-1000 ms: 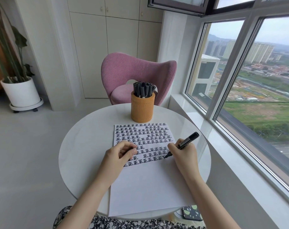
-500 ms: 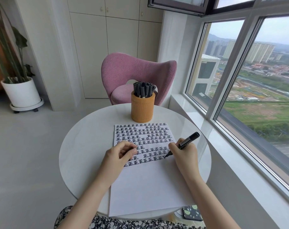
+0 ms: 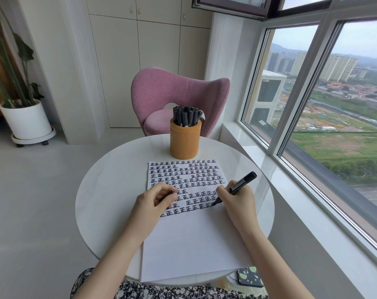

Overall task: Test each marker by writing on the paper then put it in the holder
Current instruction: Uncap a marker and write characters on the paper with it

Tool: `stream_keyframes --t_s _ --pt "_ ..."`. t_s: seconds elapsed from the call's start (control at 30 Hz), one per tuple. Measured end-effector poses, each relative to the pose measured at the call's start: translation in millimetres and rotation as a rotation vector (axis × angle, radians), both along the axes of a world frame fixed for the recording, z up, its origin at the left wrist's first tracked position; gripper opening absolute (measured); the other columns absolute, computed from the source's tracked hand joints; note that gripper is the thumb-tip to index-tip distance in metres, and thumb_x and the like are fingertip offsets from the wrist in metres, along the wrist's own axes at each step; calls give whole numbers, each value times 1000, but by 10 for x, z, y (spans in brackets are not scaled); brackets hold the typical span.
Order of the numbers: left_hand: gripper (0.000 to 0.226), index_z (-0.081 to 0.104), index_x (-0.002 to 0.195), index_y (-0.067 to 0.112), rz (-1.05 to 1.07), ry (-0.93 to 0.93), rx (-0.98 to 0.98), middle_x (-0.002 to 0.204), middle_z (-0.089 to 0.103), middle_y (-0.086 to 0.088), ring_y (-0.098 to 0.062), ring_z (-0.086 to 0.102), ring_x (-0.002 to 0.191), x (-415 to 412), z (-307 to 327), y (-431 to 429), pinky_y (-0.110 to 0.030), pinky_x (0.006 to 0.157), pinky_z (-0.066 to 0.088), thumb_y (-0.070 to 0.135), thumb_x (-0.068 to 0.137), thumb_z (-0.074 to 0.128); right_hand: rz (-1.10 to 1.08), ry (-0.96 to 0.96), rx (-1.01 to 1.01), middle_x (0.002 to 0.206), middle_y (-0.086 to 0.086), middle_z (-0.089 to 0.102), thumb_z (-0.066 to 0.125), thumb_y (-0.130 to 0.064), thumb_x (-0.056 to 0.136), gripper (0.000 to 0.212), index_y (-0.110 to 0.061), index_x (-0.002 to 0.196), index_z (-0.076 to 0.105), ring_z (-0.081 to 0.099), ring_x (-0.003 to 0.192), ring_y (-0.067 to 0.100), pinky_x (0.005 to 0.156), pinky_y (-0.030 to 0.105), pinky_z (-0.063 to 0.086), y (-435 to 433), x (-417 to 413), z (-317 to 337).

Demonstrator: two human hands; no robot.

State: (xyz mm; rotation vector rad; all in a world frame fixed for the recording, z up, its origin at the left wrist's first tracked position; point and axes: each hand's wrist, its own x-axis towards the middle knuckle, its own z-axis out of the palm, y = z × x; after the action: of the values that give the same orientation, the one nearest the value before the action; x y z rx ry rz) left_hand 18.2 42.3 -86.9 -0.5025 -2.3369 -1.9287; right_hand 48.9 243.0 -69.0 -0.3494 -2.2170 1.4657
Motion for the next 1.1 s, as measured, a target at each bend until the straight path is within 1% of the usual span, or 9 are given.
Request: stream_keyframes --t_s 0.17,0.33,0.5,0.63,0.73,0.87,1.0,1.1 --pt "9 66 88 15 4 -6 1 69 67 10 -5 60 65 10 7 -2 -16 67 49 7 85 65 -9 -18 8 53 -1 26 58 -7 77 30 -10 60 34 19 50 10 42 20 18 5 -1 0" --pt "8 67 88 15 1 -11 3 68 67 11 -5 59 65 7 3 -7 -15 66 48 7 85 65 -14 -12 -19 52 -3 24 58 -7 77 30 -11 61 33 18 49 10 42 20 16 16 1 -3" --pt "9 67 88 16 2 -17 2 69 67 11 -6 60 65 8 3 -6 -15 67 48 8 85 66 7 -6 -14 53 -1 25 58 -7 78 29 -10 60 34 18 49 9 42 20 16 1 14 -1" --pt "10 67 87 17 9 -15 9 77 70 2 -8 61 66 1 -1 -3 -18 69 50 8 84 66 24 -10 7 56 4 28 58 -7 78 28 -8 61 35 19 49 9 43 20 18 1 12 6" --pt "9 67 87 16 8 -15 8 77 70 0 -9 61 67 -2 -1 -1 -19 70 50 8 84 66 22 -7 7 56 5 28 58 -6 78 28 -8 61 35 19 50 10 44 21 18 -2 9 6" --pt "9 67 87 17 9 -26 4 76 70 1 -9 61 67 0 -1 -6 -20 70 50 9 84 66 12 6 -19 54 -2 23 56 -4 77 29 -10 61 32 17 51 9 44 22 15 -1 12 9" --pt "10 67 87 18 9 -34 6 77 70 0 -9 61 67 5 6 -10 -23 71 50 9 85 66 -1 31 -23 57 2 22 55 -1 76 30 -10 60 31 18 54 11 46 24 14 2 10 11" --pt "10 67 87 18 8 -43 8 77 70 1 -9 61 67 10 11 -9 -24 71 51 8 85 66 -8 37 -33 56 1 21 54 -1 76 29 -11 61 31 17 53 10 44 23 15 4 21 12"
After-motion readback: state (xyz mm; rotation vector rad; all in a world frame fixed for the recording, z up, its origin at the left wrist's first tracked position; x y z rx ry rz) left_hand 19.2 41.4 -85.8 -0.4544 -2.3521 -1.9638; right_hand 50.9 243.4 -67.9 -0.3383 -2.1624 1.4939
